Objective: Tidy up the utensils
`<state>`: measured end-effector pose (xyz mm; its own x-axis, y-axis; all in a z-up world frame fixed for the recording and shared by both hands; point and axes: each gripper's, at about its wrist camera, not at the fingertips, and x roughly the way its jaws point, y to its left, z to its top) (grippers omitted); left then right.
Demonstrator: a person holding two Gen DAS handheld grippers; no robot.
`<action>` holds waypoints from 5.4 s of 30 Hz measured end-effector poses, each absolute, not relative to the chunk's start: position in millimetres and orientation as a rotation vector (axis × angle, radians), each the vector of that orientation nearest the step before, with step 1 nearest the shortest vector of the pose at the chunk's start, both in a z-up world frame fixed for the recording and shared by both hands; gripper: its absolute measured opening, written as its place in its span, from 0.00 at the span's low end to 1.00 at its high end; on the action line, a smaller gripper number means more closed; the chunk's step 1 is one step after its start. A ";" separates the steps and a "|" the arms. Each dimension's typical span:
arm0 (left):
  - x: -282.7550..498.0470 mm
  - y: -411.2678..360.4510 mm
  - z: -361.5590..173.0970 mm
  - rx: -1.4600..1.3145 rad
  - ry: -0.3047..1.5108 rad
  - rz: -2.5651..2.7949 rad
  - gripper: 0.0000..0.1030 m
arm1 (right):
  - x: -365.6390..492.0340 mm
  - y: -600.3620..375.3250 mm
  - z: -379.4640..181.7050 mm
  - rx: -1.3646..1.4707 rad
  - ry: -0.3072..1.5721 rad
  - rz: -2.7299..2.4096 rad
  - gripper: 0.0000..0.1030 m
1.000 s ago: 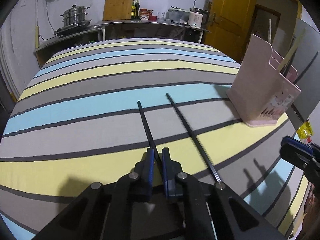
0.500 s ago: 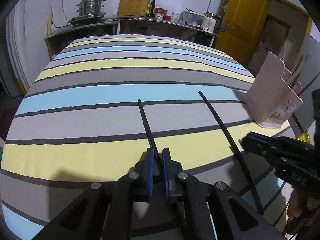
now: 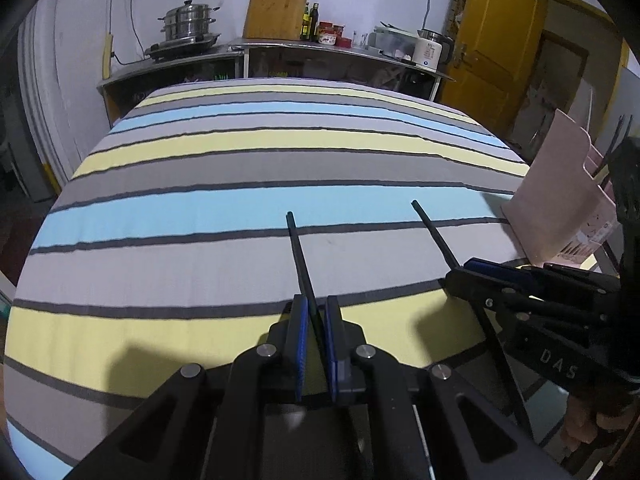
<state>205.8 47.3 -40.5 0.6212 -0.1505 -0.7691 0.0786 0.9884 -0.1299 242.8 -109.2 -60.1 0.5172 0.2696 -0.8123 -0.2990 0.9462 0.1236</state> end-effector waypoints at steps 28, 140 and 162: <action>165.5 34.6 62.4 -0.111 0.707 -0.269 0.05 | 185.2 -162.7 28.9 0.111 0.785 0.348 0.06; 159.9 -82.2 116.1 -0.126 0.540 -0.542 0.32 | 107.8 -285.2 102.7 0.177 0.529 0.058 0.23; 79.3 -86.8 51.3 -0.063 0.555 -0.488 0.33 | 45.9 -263.5 52.4 0.124 0.552 0.044 0.23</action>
